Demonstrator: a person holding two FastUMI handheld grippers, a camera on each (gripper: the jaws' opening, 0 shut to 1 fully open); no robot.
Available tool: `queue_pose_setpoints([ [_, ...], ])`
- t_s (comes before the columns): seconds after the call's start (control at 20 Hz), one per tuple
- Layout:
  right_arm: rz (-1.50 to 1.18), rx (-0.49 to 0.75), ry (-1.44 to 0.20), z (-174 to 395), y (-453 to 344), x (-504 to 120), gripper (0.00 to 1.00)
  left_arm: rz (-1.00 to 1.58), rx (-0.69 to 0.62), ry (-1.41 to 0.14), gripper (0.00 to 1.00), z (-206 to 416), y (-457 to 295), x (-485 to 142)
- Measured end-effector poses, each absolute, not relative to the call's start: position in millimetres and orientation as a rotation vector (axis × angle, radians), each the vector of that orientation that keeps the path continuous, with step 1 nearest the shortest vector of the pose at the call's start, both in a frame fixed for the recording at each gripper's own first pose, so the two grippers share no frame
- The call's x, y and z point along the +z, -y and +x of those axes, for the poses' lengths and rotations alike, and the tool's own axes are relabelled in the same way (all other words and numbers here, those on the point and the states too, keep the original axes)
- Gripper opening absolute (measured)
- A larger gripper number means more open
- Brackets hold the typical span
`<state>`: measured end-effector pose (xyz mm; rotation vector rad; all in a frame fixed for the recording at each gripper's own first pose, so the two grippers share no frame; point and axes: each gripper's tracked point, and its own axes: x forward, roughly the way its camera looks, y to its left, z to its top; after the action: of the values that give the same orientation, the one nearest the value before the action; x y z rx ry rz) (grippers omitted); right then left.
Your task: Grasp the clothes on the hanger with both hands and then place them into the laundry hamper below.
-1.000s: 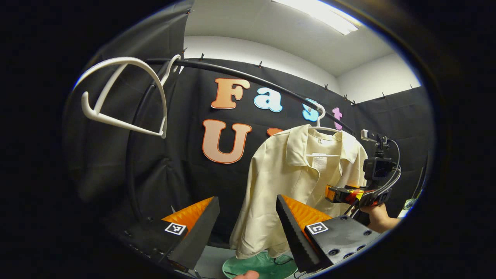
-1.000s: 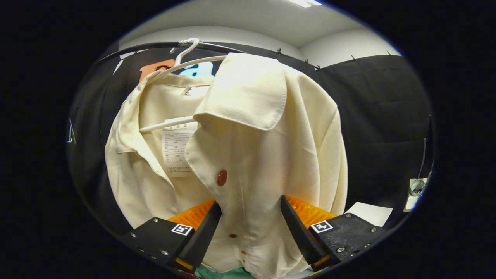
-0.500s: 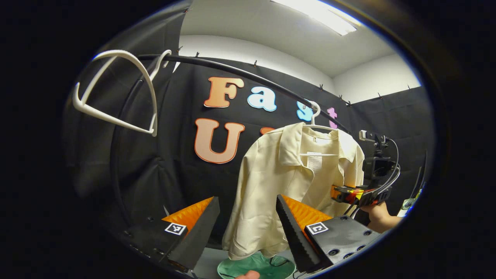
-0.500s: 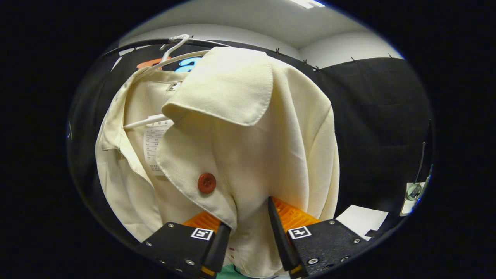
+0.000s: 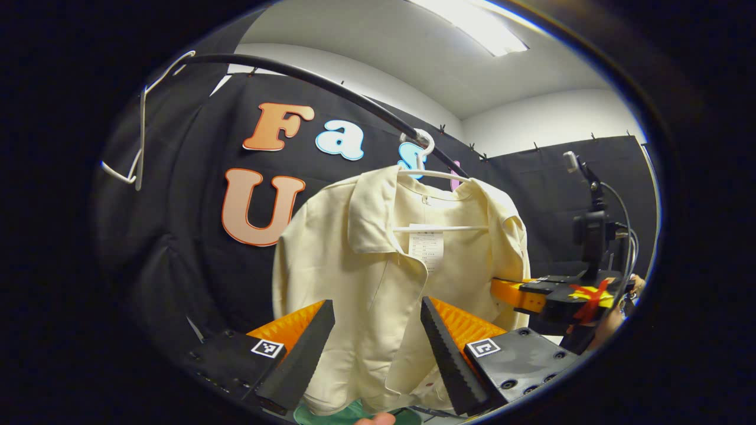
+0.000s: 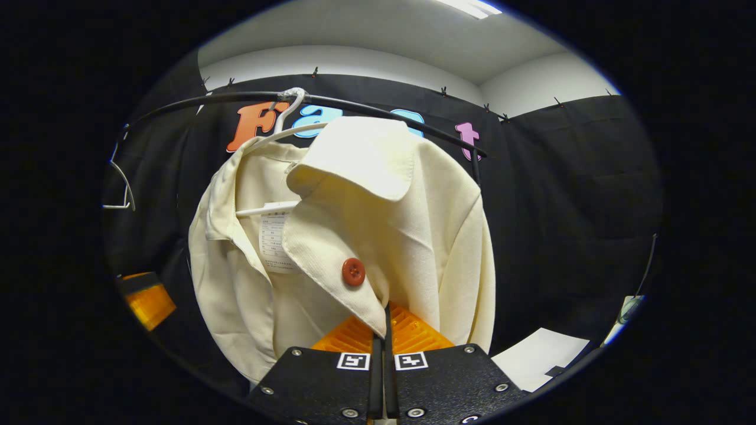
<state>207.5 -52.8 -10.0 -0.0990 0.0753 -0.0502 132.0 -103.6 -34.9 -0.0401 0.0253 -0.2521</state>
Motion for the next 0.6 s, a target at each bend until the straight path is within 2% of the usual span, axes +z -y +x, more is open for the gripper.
queue_pose_setpoints([
  [0.15, -0.124, -0.049, -0.048, 193, 61, 5, 0.01, -0.004, -0.257, -0.051, 1.00, 162, 128, -61],
  [0.2, -0.130, -0.054, -0.042, 190, 65, 9, 0.01, 0.019, -0.233, -0.057, 0.96, 169, 132, -70],
  [0.6, -0.110, -0.024, -0.056, 184, 67, 9, 0.01, 0.234, -0.050, 0.011, 0.97, 228, 120, -102],
])
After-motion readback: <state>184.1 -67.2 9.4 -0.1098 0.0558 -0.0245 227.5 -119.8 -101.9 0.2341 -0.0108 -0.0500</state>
